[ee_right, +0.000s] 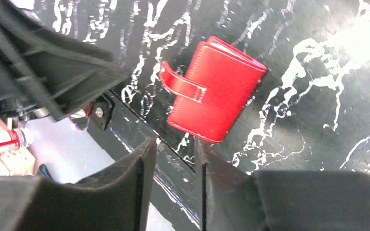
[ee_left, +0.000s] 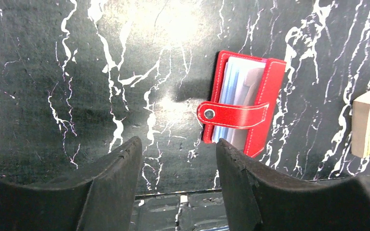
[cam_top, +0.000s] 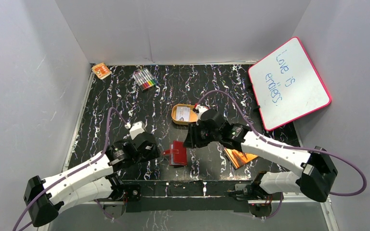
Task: Put the credit cards into the card holder
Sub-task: Close the card holder at the center of the board.
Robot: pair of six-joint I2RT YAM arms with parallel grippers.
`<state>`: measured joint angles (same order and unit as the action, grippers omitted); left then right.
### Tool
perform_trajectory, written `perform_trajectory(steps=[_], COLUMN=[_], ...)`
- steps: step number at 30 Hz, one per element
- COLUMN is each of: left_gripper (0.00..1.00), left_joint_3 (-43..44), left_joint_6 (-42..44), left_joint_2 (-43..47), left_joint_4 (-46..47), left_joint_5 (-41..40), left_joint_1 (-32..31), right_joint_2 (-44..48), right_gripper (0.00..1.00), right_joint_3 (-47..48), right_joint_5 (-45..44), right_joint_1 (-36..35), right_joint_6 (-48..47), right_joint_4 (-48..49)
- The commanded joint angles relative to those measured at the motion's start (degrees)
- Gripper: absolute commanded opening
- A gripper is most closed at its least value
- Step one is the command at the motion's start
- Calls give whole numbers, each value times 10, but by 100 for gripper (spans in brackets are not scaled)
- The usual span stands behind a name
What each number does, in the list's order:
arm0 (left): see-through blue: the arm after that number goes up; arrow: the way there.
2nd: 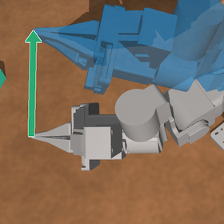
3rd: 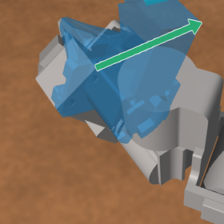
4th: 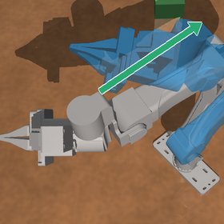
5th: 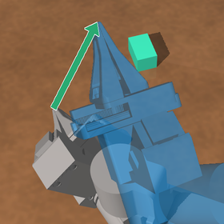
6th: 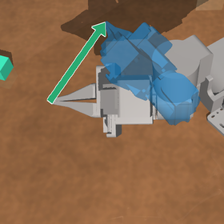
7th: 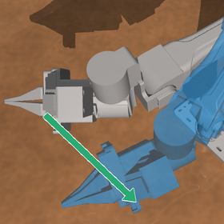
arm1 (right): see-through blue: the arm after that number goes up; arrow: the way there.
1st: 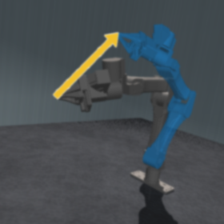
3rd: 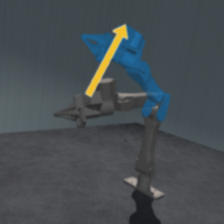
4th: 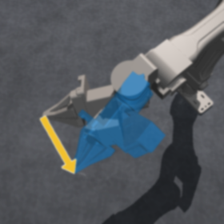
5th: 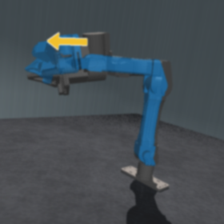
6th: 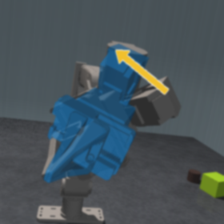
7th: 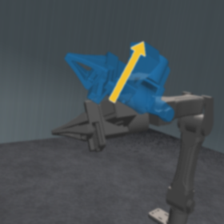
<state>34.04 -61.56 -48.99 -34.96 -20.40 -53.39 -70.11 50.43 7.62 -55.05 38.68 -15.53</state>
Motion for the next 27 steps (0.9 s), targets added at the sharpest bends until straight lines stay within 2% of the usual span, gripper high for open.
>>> perform_trajectory(steps=[1, 4, 10, 13, 16, 27], left_gripper=[57, 59, 64, 65, 65, 62], left_joint_3=[26, 25, 32, 32, 30, 27], left_joint_6=[-15, -3, 15, 28, 39, 57], left_joint_2=[25, 25, -22, -52, -84, -196], left_joint_4=[-16, 25, 77, 99, 118, 151], left_joint_5=[-38, -21, 14, 26, 35, 43], left_joint_1=[-1, -1, -1, -1, -1, 1], right_joint_2=[-29, -78, -169, -202, -207, -210], right_gripper=[34, 25, 22, 22, 22, 22], right_joint_3=[-36, -27, -23, -32, -38, -42], right_joint_5=[7, 50, 91, 101, 94, 88], right_joint_1=[6, 4, -2, -6, -12, -14], right_joint_6=[1, 3, 19, 34, 43, 43], right_joint_4=[28, 70, 143, 150, 173, 166])
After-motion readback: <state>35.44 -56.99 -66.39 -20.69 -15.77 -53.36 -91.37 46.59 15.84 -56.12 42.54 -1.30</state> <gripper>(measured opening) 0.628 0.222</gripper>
